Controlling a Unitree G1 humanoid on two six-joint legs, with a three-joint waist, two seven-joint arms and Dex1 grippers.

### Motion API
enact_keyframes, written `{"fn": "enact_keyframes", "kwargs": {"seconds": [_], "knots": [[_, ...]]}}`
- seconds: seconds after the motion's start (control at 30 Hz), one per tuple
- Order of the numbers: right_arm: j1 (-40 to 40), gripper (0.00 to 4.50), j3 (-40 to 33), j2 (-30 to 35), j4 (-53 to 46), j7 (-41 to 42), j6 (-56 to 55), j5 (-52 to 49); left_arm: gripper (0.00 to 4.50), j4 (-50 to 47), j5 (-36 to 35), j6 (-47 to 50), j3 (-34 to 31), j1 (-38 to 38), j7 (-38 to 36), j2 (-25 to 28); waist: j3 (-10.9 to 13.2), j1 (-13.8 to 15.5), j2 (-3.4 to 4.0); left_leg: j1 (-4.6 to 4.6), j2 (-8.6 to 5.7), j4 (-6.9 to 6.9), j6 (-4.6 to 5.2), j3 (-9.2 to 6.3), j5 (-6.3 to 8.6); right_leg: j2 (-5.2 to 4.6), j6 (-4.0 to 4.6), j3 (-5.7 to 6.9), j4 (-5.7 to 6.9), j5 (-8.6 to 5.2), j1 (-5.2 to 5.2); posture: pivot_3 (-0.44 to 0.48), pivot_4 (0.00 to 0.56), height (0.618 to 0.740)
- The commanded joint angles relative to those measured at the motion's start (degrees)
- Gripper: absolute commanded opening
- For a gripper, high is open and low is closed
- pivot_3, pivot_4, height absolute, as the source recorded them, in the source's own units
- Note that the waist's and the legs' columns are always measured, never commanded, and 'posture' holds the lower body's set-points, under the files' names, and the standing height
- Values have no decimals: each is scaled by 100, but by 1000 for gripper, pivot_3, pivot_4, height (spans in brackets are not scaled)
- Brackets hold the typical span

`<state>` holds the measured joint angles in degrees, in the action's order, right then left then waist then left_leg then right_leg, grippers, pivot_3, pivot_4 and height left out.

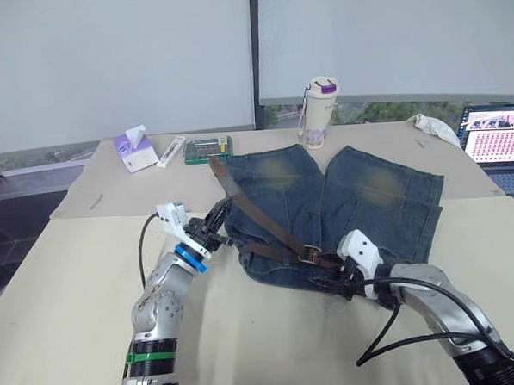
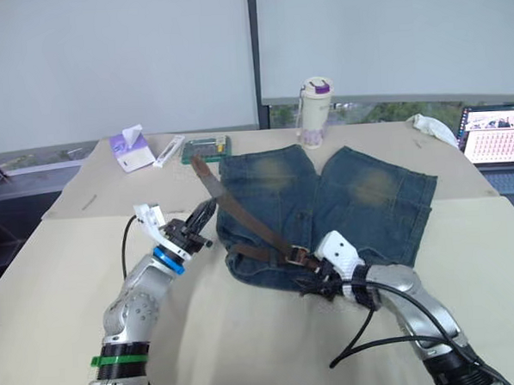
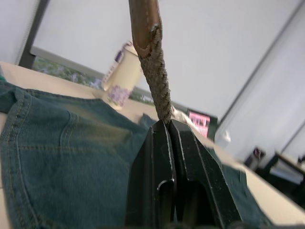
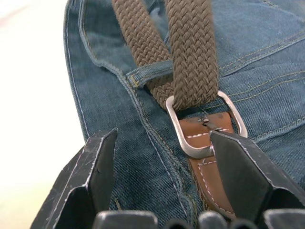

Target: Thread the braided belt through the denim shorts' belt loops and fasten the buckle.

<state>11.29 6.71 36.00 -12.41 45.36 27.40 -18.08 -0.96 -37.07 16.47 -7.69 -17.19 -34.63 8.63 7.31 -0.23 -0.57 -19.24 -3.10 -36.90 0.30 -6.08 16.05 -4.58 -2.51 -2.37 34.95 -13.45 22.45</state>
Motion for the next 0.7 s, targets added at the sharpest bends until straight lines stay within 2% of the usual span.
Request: {"fn": "enact_keyframes", "kwargs": {"seconds": [0.03, 0.07, 0.1, 0.37, 0.6, 0.7], "knots": [[239, 3403, -371, 136, 74, 191, 209, -256, 0, -294, 174, -108, 197, 197, -182, 66, 1, 6, 0, -1, 0, 0, 0, 0, 0, -1, 1, 0, 0, 0, 0, 0, 150, 740], [286, 3403, -364, 152, 105, 209, 193, -237, 0, -306, 202, -133, 218, 224, -195, 71, 1, 23, -1, -1, 0, 0, 0, 0, 0, -3, 1, 0, 1, 1, 1, 0, 150, 740], [318, 2867, -359, 157, 126, 223, 179, -218, 0, -311, 219, -148, 229, 235, -201, 75, 2, 38, -1, -2, 0, 0, 0, -1, 0, -4, 1, 3, 0, 0, 1, 0, 150, 740], [749, 132, -337, 191, 327, 398, 88, -114, 0, -238, 339, -263, 171, 310, -198, 91, 1, 49, -1, -3, -1, 1, 0, 1, 0, -3, 1, 3, 0, 1, 4, 0, 150, 740], [750, 34, -60, 412, 524, 698, -158, 259, 0, -241, 369, -283, 110, 312, -152, 119, 2, 60, -1, -4, -2, 1, 0, 1, 0, -8, 1, 3, -1, 1, 4, 0, 150, 740], [752, 34, -122, 326, 560, 650, -192, 273, 0, -211, 632, -299, 239, 375, -94, 200, 1, 58, -1, -4, -1, 1, 0, 1, 0, -7, 1, 3, -1, 0, 4, 0, 150, 740]]}}
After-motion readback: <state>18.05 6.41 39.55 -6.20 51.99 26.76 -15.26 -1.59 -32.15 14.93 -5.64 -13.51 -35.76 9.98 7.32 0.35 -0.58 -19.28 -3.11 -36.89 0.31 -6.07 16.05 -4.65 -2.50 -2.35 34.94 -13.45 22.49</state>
